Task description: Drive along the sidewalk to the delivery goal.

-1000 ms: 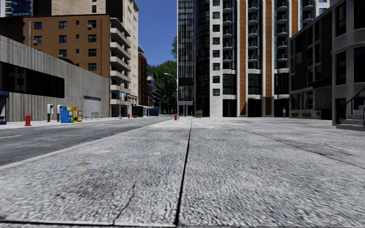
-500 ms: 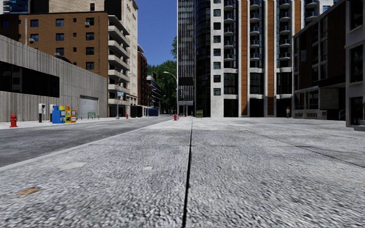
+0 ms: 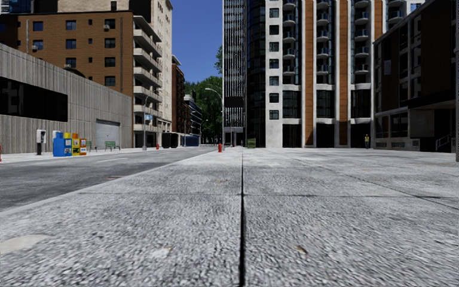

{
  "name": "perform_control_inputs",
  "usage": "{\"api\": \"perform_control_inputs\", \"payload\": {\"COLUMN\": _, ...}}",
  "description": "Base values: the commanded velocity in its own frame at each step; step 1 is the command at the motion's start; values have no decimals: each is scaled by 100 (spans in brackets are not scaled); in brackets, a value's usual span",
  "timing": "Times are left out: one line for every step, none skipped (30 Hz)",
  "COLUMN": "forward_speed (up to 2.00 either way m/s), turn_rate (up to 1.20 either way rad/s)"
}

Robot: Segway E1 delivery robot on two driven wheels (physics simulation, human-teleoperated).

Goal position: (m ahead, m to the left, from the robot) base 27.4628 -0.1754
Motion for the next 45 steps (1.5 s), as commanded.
{"api": "perform_control_inputs", "payload": {"forward_speed": 200, "turn_rate": 0}}
{"api": "perform_control_inputs", "payload": {"forward_speed": 200, "turn_rate": 0}}
{"api": "perform_control_inputs", "payload": {"forward_speed": 200, "turn_rate": 0}}
{"api": "perform_control_inputs", "payload": {"forward_speed": 200, "turn_rate": 0}}
{"api": "perform_control_inputs", "payload": {"forward_speed": 200, "turn_rate": 0}}
{"api": "perform_control_inputs", "payload": {"forward_speed": 200, "turn_rate": 0}}
{"api": "perform_control_inputs", "payload": {"forward_speed": 200, "turn_rate": 0}}
{"api": "perform_control_inputs", "payload": {"forward_speed": 200, "turn_rate": 0}}
{"api": "perform_control_inputs", "payload": {"forward_speed": 200, "turn_rate": 0}}
{"api": "perform_control_inputs", "payload": {"forward_speed": 200, "turn_rate": 0}}
{"api": "perform_control_inputs", "payload": {"forward_speed": 200, "turn_rate": 0}}
{"api": "perform_control_inputs", "payload": {"forward_speed": 200, "turn_rate": 0}}
{"api": "perform_control_inputs", "payload": {"forward_speed": 200, "turn_rate": 0}}
{"api": "perform_control_inputs", "payload": {"forward_speed": 200, "turn_rate": 0}}
{"api": "perform_control_inputs", "payload": {"forward_speed": 200, "turn_rate": 0}}
{"api": "perform_control_inputs", "payload": {"forward_speed": 200, "turn_rate": 0}}
{"api": "perform_control_inputs", "payload": {"forward_speed": 200, "turn_rate": 0}}
{"api": "perform_control_inputs", "payload": {"forward_speed": 200, "turn_rate": 0}}
{"api": "perform_control_inputs", "payload": {"forward_speed": 200, "turn_rate": 0}}
{"api": "perform_control_inputs", "payload": {"forward_speed": 200, "turn_rate": 0}}
{"api": "perform_control_inputs", "payload": {"forward_speed": 200, "turn_rate": 0}}
{"api": "perform_control_inputs", "payload": {"forward_speed": 200, "turn_rate": 0}}
{"api": "perform_control_inputs", "payload": {"forward_speed": 200, "turn_rate": 0}}
{"api": "perform_control_inputs", "payload": {"forward_speed": 200, "turn_rate": 0}}
{"api": "perform_control_inputs", "payload": {"forward_speed": 200, "turn_rate": 0}}
{"api": "perform_control_inputs", "payload": {"forward_speed": 200, "turn_rate": 0}}
{"api": "perform_control_inputs", "payload": {"forward_speed": 200, "turn_rate": 0}}
{"api": "perform_control_inputs", "payload": {"forward_speed": 200, "turn_rate": 0}}
{"api": "perform_control_inputs", "payload": {"forward_speed": 200, "turn_rate": 0}}
{"api": "perform_control_inputs", "payload": {"forward_speed": 200, "turn_rate": 0}}
{"api": "perform_control_inputs", "payload": {"forward_speed": 200, "turn_rate": 0}}
{"api": "perform_control_inputs", "payload": {"forward_speed": 200, "turn_rate": 0}}
{"api": "perform_control_inputs", "payload": {"forward_speed": 200, "turn_rate": 0}}
{"api": "perform_control_inputs", "payload": {"forward_speed": 200, "turn_rate": 0}}
{"api": "perform_control_inputs", "payload": {"forward_speed": 200, "turn_rate": 0}}
{"api": "perform_control_inputs", "payload": {"forward_speed": 200, "turn_rate": 0}}
{"api": "perform_control_inputs", "payload": {"forward_speed": 200, "turn_rate": 0}}
{"api": "perform_control_inputs", "payload": {"forward_speed": 200, "turn_rate": 0}}
{"api": "perform_control_inputs", "payload": {"forward_speed": 200, "turn_rate": 0}}
{"api": "perform_control_inputs", "payload": {"forward_speed": 200, "turn_rate": 0}}
{"api": "perform_control_inputs", "payload": {"forward_speed": 200, "turn_rate": 0}}
{"api": "perform_control_inputs", "payload": {"forward_speed": 200, "turn_rate": 0}}
{"api": "perform_control_inputs", "payload": {"forward_speed": 200, "turn_rate": 0}}
{"api": "perform_control_inputs", "payload": {"forward_speed": 200, "turn_rate": 0}}
{"api": "perform_control_inputs", "payload": {"forward_speed": 200, "turn_rate": 0}}
